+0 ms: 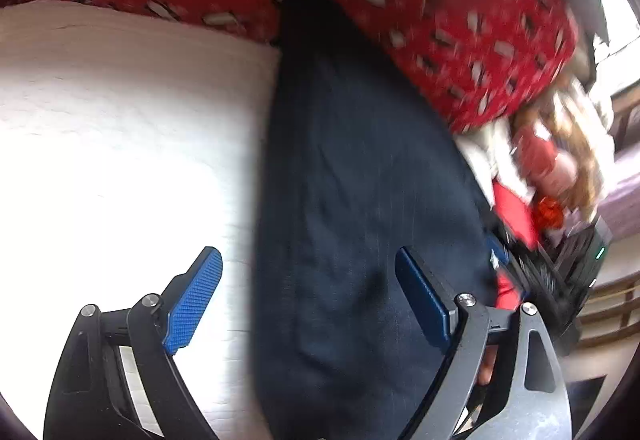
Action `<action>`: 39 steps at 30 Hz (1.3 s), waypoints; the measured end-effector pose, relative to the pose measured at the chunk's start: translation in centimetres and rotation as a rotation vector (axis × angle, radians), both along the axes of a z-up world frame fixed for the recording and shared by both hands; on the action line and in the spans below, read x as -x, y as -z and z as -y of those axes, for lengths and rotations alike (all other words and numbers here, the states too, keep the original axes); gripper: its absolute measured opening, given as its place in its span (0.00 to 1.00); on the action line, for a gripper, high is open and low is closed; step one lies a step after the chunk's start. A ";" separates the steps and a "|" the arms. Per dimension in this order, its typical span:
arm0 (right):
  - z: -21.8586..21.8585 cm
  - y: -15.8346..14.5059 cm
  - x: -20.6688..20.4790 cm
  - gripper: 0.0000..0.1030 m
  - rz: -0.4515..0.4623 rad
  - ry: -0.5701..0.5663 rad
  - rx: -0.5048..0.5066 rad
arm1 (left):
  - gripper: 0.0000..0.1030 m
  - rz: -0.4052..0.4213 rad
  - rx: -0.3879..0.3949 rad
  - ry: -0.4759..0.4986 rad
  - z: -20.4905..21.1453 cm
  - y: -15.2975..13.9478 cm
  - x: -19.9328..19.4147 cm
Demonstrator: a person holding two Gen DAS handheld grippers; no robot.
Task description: Fold large clothes
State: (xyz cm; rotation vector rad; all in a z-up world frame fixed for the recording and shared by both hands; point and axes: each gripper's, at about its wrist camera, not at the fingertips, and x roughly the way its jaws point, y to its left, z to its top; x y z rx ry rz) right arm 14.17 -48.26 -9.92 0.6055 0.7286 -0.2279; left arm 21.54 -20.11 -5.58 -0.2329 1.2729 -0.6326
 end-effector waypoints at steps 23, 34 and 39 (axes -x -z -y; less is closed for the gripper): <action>-0.8 3.2 -1.1 0.83 -0.005 -0.170 -0.290 | 0.65 -0.154 0.044 0.023 3.0 2.9 -0.4; -6.1 -1.5 -0.3 0.31 0.039 -0.223 0.016 | 0.21 0.040 -0.065 0.051 2.9 -1.2 2.6; -8.3 -3.0 1.0 0.30 0.054 -0.226 0.036 | 0.21 0.055 -0.050 0.024 0.2 -2.8 3.5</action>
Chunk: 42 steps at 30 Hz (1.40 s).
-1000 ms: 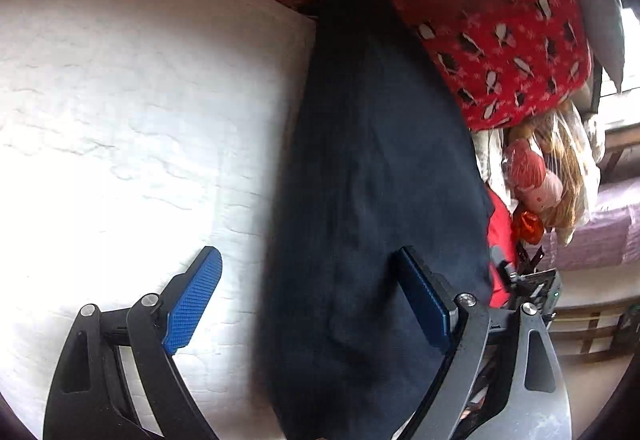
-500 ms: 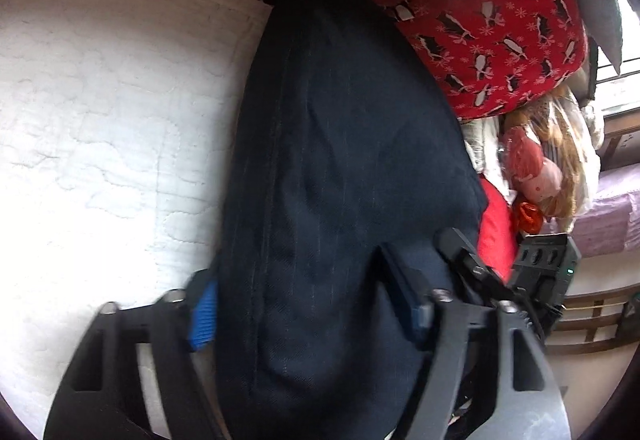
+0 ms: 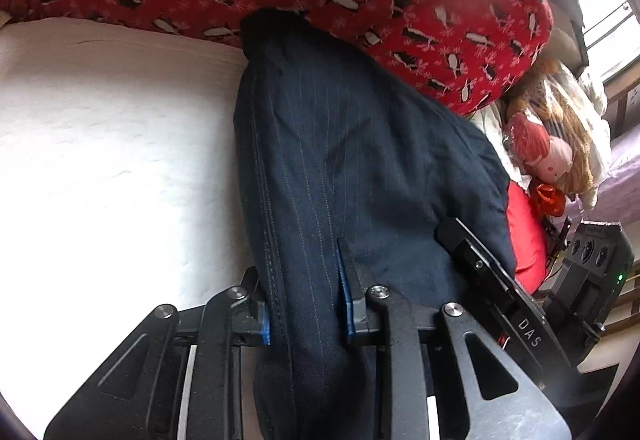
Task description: Fold large clothes
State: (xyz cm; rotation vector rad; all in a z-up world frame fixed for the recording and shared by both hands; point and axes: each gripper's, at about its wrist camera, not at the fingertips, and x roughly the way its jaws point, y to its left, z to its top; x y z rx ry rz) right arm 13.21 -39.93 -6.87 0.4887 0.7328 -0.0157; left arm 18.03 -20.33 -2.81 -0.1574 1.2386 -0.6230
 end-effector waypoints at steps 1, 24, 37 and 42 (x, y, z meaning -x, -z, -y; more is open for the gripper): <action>-0.6 -0.4 0.3 0.30 0.004 0.000 -0.003 | 0.21 0.008 0.002 -0.005 -0.7 -0.4 0.3; -8.8 1.7 8.5 0.52 -0.091 0.105 -0.124 | 0.46 -0.023 -0.021 -0.112 -15.8 1.5 6.0; -10.6 2.4 4.1 0.34 -0.103 0.004 0.133 | 0.63 0.182 -0.293 -0.067 -9.8 4.0 5.9; -8.3 4.6 4.0 0.35 -0.109 0.025 0.048 | 0.68 0.197 -0.306 -0.068 -10.0 4.4 6.0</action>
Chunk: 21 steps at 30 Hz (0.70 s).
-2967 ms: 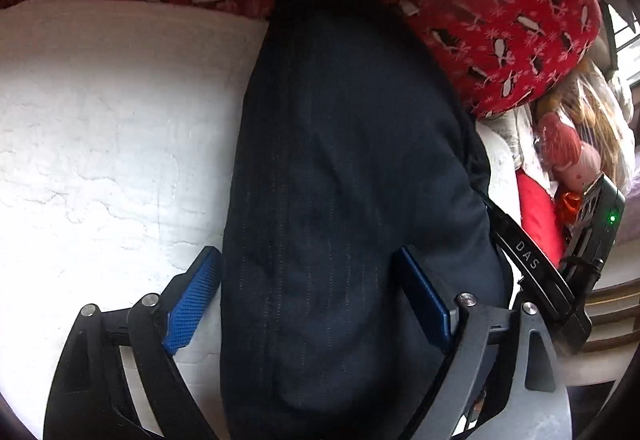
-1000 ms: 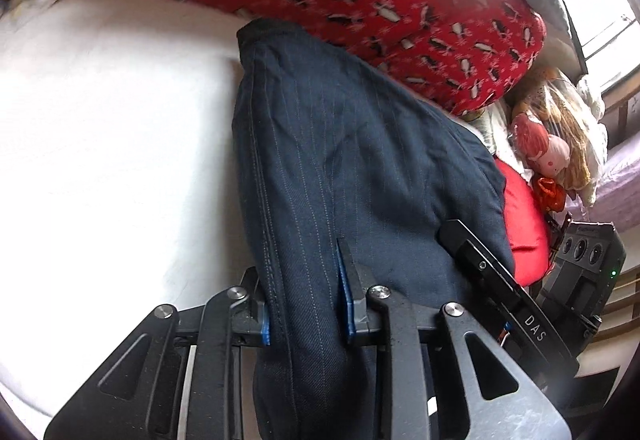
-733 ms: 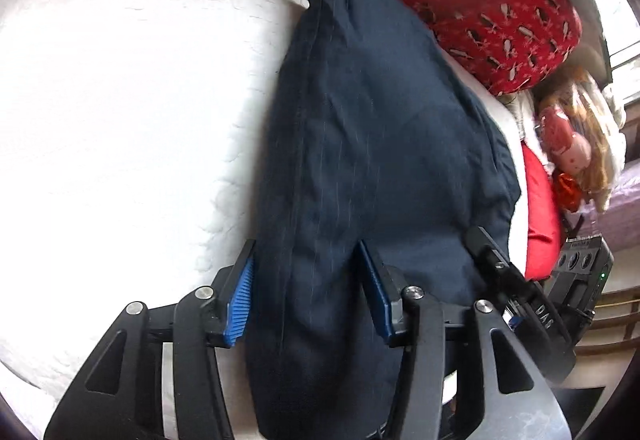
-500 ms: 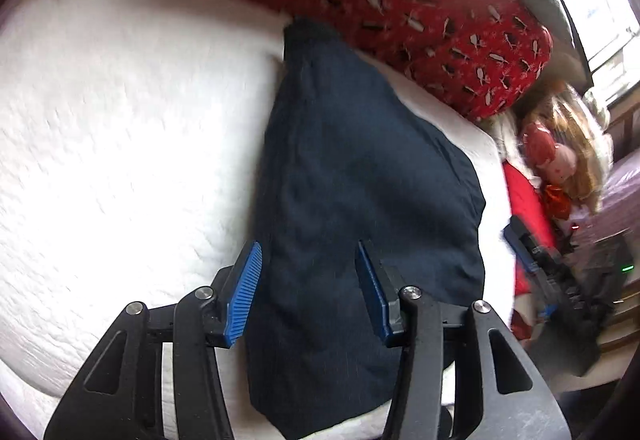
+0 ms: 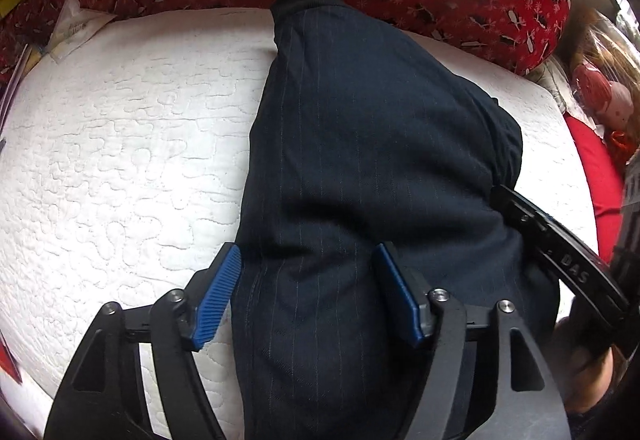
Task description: Fold large clothes
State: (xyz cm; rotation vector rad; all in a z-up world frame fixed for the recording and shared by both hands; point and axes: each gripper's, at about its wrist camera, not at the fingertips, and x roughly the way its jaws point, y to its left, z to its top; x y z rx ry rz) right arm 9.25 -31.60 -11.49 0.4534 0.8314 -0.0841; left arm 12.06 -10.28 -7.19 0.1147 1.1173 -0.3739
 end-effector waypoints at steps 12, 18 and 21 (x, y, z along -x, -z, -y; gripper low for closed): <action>-3.4 -2.5 6.1 0.43 0.061 -0.070 0.057 | 0.69 -0.029 0.024 -0.020 -0.7 0.0 -0.1; -2.8 -2.1 7.0 0.51 0.028 -0.018 0.026 | 0.69 -0.031 0.030 0.007 -1.8 -1.3 1.7; -3.5 -3.0 8.5 0.51 0.057 -0.039 0.076 | 0.70 -0.009 0.017 0.022 -2.0 -1.1 3.1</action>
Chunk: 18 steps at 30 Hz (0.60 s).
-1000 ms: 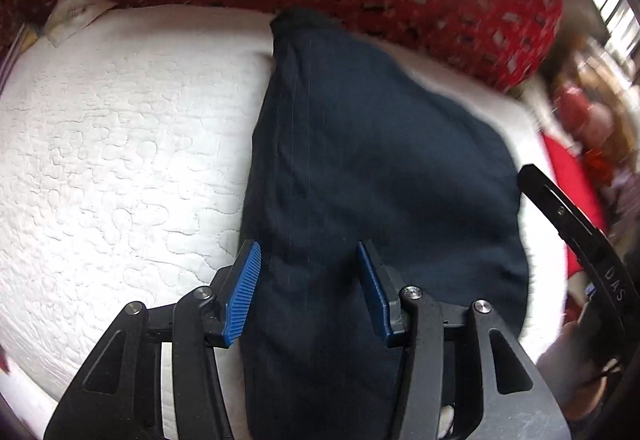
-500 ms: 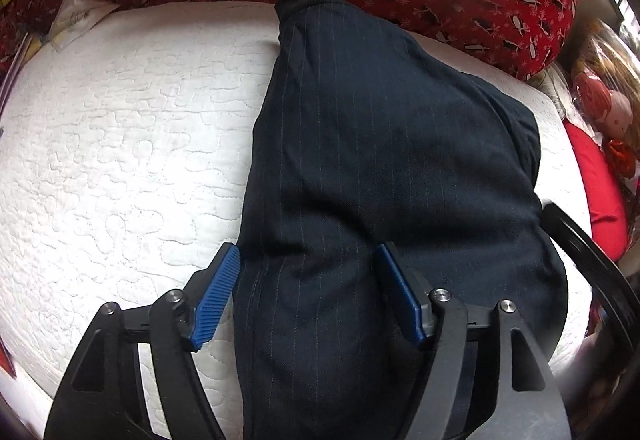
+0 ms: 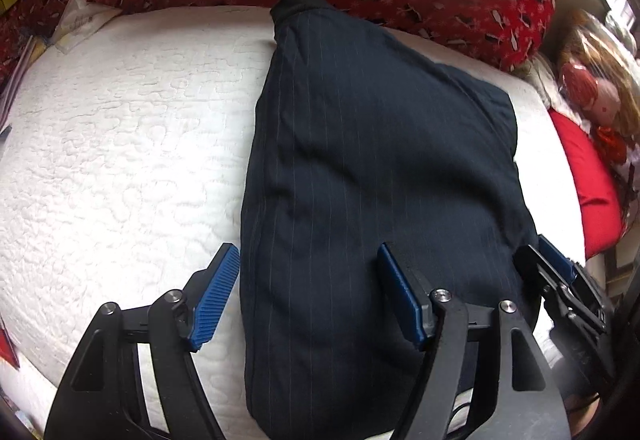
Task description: Fold large clothes
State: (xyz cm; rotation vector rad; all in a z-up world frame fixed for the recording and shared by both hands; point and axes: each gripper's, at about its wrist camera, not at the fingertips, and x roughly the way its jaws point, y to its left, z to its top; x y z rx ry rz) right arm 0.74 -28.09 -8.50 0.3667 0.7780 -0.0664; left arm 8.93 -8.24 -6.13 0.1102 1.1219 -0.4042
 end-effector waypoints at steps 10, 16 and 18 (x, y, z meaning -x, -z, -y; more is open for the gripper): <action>-1.3 1.6 0.7 0.69 -0.135 0.020 0.118 | 0.73 -0.054 -0.024 -0.016 -1.2 1.5 1.8; -1.7 1.1 3.4 0.75 -0.212 0.080 0.168 | 0.73 -0.029 -0.028 -0.015 -4.1 0.7 5.3; -1.8 0.8 4.5 0.75 -0.236 0.106 0.173 | 0.73 -0.011 -0.042 -0.014 -4.7 0.2 6.6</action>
